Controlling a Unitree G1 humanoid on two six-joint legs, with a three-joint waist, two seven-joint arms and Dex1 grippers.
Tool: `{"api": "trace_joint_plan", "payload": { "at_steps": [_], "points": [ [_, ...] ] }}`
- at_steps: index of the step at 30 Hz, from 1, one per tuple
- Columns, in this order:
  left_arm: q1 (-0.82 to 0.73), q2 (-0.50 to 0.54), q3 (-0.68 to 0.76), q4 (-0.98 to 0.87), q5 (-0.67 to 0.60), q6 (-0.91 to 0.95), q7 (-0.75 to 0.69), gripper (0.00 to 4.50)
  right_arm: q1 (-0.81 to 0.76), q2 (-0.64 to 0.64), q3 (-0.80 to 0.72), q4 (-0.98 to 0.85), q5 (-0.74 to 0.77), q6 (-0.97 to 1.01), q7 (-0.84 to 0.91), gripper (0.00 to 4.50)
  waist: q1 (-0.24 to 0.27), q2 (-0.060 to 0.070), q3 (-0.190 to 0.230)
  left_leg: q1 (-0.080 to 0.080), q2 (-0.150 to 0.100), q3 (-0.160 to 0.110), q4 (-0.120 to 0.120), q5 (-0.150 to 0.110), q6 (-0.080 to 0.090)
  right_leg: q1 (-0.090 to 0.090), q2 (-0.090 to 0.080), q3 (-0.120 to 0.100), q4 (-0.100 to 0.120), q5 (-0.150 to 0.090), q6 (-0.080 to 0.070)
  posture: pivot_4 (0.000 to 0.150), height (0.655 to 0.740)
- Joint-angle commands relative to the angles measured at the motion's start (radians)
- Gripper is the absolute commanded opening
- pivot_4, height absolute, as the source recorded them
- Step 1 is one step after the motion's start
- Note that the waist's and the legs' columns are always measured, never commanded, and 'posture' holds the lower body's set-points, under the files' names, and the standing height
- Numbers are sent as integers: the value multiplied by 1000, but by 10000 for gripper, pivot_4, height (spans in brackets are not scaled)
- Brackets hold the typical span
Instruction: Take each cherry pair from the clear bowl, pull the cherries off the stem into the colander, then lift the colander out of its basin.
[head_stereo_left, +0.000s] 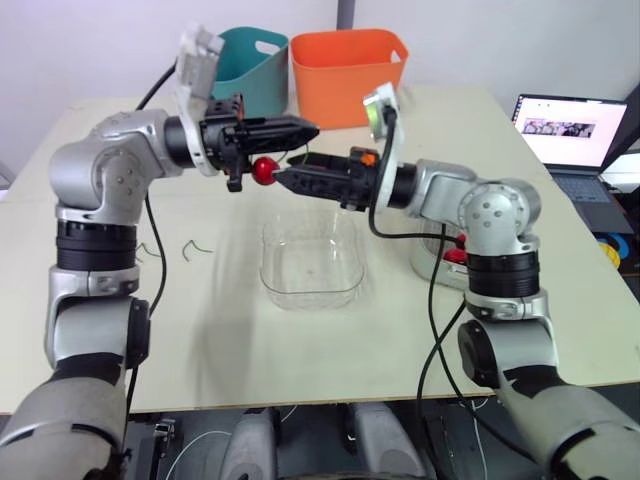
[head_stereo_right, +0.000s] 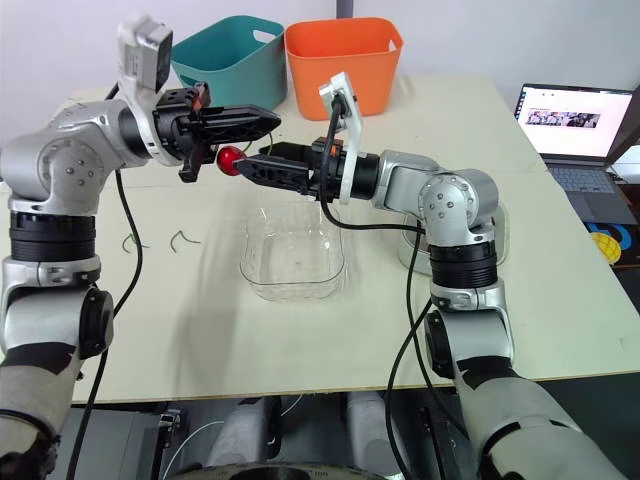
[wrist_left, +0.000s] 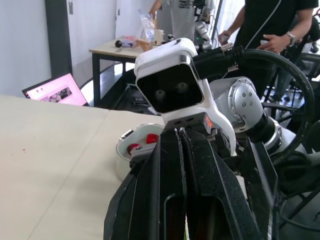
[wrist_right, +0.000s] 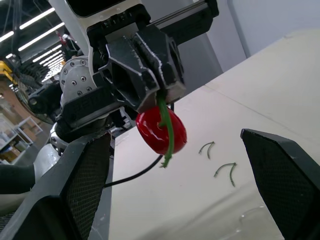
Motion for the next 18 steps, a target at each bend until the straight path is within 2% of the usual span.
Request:
{"api": "trace_joint_plan", "payload": {
  "at_steps": [1,15,18],
  "points": [
    [-11,-4,17,-19,-17,-11,0,0,-16,23,-18,-35,36,4,-16,44763,0,0,0,0,0,0,0,0,0,0,0,0,0,0,0,1500,7400],
    [2,-17,10,-37,-11,-15,6,0,-16,72,19,-7,3,-22,-39,44763,-1,0,0,0,0,0,0,0,0,0,0,0,0,0,0,1500,7400],
    [6,-17,10,-41,-11,-15,8,0,-17,78,17,2,-5,-26,-44,38445,0,0,0,0,0,0,0,0,0,0,0,0,0,0,0,1500,7400]
  ]
}}
